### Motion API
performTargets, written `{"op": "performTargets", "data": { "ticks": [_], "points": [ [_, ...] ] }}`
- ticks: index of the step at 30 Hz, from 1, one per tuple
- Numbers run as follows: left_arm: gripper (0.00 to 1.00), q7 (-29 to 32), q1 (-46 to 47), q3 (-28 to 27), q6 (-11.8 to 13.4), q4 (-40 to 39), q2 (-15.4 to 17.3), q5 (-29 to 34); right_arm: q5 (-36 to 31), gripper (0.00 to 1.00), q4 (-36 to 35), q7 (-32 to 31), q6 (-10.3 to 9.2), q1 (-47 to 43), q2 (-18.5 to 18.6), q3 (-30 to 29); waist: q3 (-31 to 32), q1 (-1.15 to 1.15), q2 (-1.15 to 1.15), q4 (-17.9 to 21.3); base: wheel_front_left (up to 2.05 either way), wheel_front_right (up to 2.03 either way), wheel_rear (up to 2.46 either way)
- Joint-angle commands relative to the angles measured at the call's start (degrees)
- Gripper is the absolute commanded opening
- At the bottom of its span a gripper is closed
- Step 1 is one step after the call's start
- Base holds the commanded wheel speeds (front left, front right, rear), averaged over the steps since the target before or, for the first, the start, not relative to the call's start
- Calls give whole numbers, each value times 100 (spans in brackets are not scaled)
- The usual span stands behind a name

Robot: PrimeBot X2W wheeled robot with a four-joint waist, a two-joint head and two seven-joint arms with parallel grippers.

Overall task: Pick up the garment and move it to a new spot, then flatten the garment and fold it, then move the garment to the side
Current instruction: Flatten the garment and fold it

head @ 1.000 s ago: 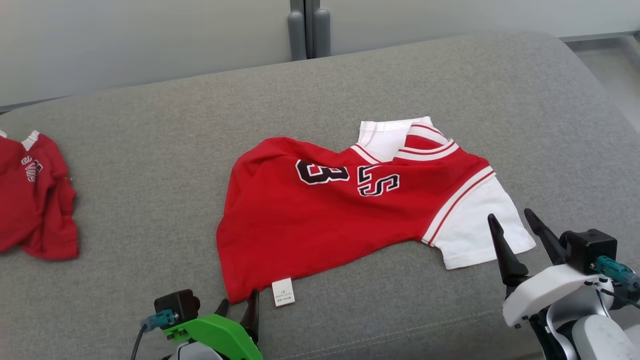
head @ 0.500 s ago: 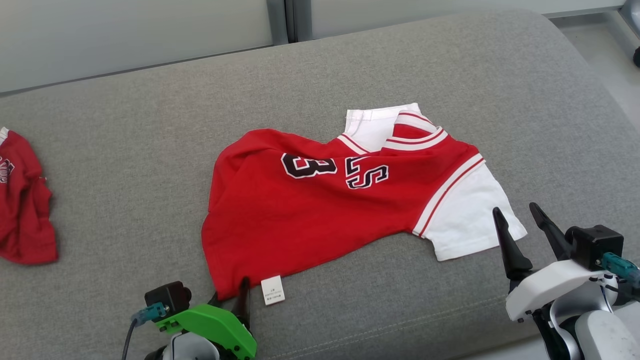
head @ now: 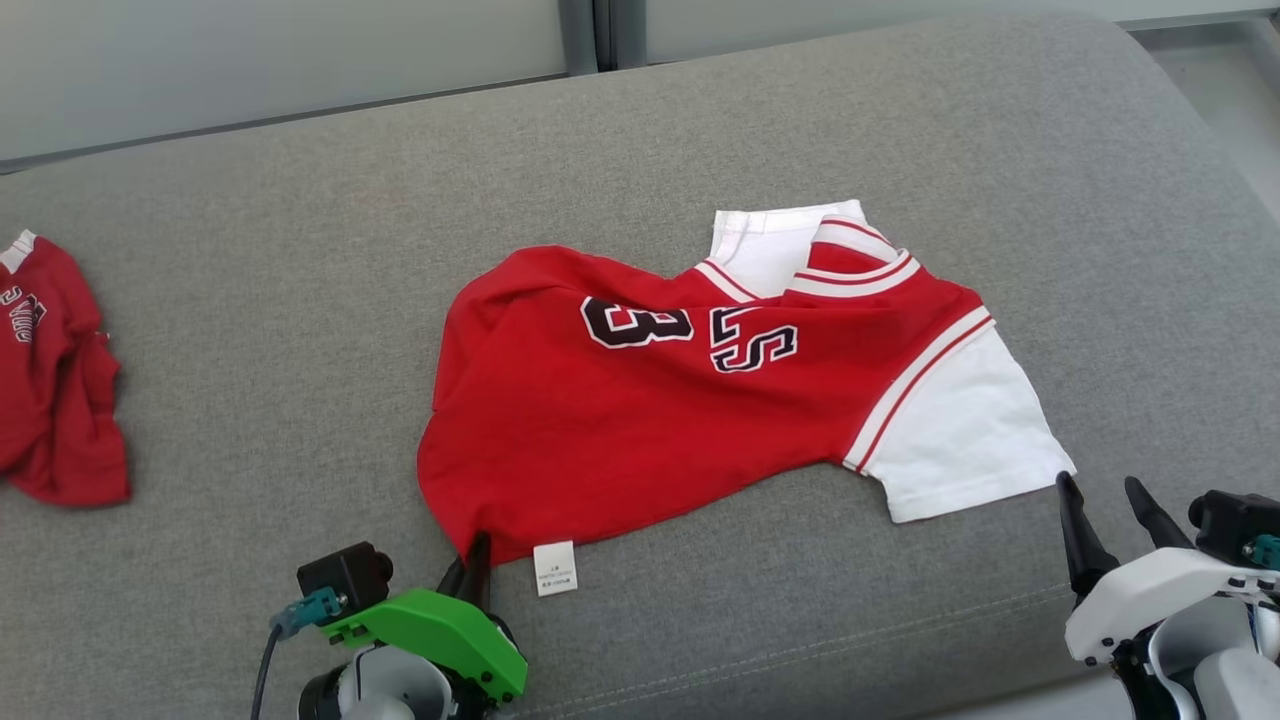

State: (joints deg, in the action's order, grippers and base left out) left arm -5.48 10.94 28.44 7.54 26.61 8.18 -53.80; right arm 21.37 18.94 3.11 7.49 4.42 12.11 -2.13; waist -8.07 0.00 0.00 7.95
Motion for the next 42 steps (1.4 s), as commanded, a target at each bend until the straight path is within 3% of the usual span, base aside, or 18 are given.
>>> {"op": "performTargets", "data": {
  "ticks": [1, 12, 20, 22, 23, 24, 27, 31, 36, 42],
  "points": [
    [0, -41, 83, 19, -1, -64, 45, 49, 79, 100, 189, 78, 0, 141, 57, -52, -37, 0, 0, -33, 0, 0, 0],
    [0, 45, 0, 102, 166, -618, 224, 204, 767, 100, 1502, 266, 0, 876, 108, 159, -224, 0, 0, -171, 0, 0, 0],
    [0, 169, -51, 191, 304, -1008, 328, 282, 1348, 100, 2412, 414, 0, 1413, 284, 690, -337, 0, 0, -328, 0, 0, 0],
    [0, 176, -68, 203, 329, -1068, 341, 295, 1459, 80, 2533, 476, 0, 1480, 313, 811, -342, 0, 0, -352, 0, 0, 0],
    [0, 178, -76, 201, 349, -1088, 349, 298, 1497, 61, 2590, 519, 0, 1515, 340, 874, -343, 0, 0, -360, 0, 0, 0],
    [0, 180, -86, 199, 361, -1106, 359, 300, 1531, 49, 2644, 565, 0, 1550, 368, 937, -342, 0, 0, -366, 0, 0, 0],
    [0, 175, -113, 196, 383, -1167, 394, 306, 1633, 31, 2805, 620, 0, 1629, 422, 1136, -332, 0, 0, -373, 0, 0, 0],
    [0, 185, -155, 179, 422, -1243, 432, 295, 1802, 0, 3028, 689, -1, 1772, 494, 1337, -310, 0, 0, -365, 0, 0, 0],
    [0, 184, -189, 150, 444, -1310, 463, 244, 2138, 0, 3141, 834, -4, 1936, 542, 1499, -251, 0, 0, -357, 0, 0, 0],
    [0, 218, -255, -21, 337, -1471, 410, -54, 2957, 0, 2527, 898, -3, 1894, 628, 1701, -92, 0, 0, -305, 0, 0, 0]
  ]
}}
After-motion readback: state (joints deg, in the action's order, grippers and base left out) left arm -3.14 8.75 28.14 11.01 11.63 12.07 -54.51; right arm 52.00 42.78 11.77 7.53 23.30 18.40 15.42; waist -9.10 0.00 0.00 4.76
